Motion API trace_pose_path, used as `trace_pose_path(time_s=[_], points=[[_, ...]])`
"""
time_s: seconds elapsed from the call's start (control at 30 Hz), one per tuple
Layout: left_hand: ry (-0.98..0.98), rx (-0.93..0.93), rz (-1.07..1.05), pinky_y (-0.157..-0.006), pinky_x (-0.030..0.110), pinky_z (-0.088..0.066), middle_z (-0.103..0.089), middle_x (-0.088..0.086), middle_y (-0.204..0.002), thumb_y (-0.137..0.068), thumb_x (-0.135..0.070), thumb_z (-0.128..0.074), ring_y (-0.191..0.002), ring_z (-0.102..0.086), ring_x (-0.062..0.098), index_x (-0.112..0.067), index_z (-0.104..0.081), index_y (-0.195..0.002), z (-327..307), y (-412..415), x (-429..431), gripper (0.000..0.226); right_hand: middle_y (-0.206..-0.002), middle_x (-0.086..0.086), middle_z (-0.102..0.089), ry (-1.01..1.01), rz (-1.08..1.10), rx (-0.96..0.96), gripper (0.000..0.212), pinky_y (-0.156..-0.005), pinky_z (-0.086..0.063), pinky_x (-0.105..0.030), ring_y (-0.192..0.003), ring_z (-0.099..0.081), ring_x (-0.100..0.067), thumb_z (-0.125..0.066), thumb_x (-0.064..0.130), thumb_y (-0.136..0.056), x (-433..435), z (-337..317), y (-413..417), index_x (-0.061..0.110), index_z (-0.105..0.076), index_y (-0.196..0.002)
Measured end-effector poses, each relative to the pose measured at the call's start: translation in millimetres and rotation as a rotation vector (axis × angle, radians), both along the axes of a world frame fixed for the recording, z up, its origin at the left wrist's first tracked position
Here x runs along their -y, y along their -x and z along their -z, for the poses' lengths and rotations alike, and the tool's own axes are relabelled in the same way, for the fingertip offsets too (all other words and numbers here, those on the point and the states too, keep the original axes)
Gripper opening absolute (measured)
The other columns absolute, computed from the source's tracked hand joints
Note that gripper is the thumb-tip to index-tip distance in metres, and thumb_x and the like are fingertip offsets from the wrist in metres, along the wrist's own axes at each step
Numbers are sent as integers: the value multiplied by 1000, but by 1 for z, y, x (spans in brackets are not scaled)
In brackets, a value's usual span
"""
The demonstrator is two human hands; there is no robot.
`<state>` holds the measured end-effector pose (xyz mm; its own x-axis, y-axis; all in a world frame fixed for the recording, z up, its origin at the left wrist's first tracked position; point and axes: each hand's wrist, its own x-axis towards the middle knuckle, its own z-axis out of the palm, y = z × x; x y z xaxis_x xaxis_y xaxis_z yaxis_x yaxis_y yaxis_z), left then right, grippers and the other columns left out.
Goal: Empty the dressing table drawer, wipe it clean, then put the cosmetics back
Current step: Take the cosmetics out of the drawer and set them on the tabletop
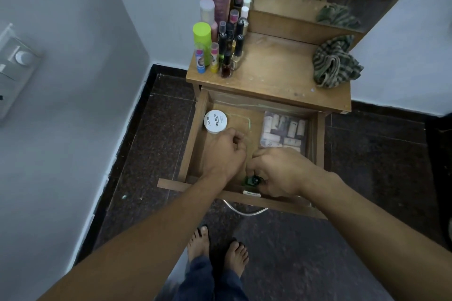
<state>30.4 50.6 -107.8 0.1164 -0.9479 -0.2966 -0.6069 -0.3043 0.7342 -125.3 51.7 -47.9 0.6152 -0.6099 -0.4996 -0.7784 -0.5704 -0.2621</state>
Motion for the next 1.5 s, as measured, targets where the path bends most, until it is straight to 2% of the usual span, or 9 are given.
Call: trace_pose_path(time_s=[0.2,0.33,0.47,0.6,0.73,0.83,1.03,1.2,1.5], points=[[12,20,-1,-80,29,-51,-70,-9,-105,-91,-23,-59,-93,-65,13,-25,-68,-106,-1,-3,-1,17,-109,9,-64,105,18,10,33,-69,-41,-33,-106,-60,-20,-65,40,-83,-7,4,-2,35,-63,-115],[28,1,-41,-80,37,-56,-69,-11,-107,-92,-24,-58,-90,-66,17,-29,-66,-104,-2,-5,-2,15,-104,7,-65,141,91,13,32,-71,-48,-34,-100,-63,-24,-63,43,-80,-5,6,-3,29,-66,-109],[145,-15,-125,-69,30,-49,-69,-9,-101,-95,-24,-57,-77,-63,16,-29,-66,-104,-7,-5,0,14,-96,5,-69,190,323,128,34,-71,-54,-35,-91,-66,-22,-66,47,-74,7,0,-3,30,-70,-102],[321,-62,-204,-68,32,-50,-67,-9,-104,-95,-17,-57,-72,-55,12,-23,-67,-106,-11,-5,8,16,-82,8,-74,246,615,286,26,-72,-57,-31,-79,-69,-14,-76,43,-69,29,-21,-10,30,-78,-92],[418,-70,-234,-69,27,-46,-62,-12,-99,-94,-15,-58,-79,-55,9,-19,-67,-105,-18,-2,16,15,-70,13,-69,269,803,426,16,-54,-49,-13,-62,-63,0,-84,31,-72,57,-50,-19,26,-77,-85],[451,-106,-253,-64,28,-47,-62,-12,-96,-97,-19,-57,-76,-56,8,-19,-66,-105,-24,2,24,12,-68,9,-70,289,859,472,15,-54,-52,-20,-61,-64,-3,-83,29,-74,78,-65,-28,25,-77,-87],[469,-186,-267,-64,24,-49,-59,-10,-101,-94,-19,-62,-73,-57,10,-23,-62,-113,-31,4,40,19,-69,13,-67,372,783,472,20,-57,-48,-20,-65,-63,-2,-82,29,-72,109,-79,-43,28,-78,-91],[462,-199,-317,-62,21,-47,-58,-14,-105,-91,-27,-70,-64,-54,7,-25,-61,-118,-33,7,51,29,-71,17,-66,400,642,447,14,-68,-59,-33,-71,-66,-7,-81,26,-70,125,-82,-50,34,-72,-77],[485,-222,-375,-65,20,-48,-57,-13,-103,-87,-35,-76,-77,-55,2,-23,-62,-117,-30,6,63,35,-96,3,-76,401,422,423,27,-77,-59,-33,-83,-68,-12,-80,20,-75,140,-82,-52,19,-80,-102]])
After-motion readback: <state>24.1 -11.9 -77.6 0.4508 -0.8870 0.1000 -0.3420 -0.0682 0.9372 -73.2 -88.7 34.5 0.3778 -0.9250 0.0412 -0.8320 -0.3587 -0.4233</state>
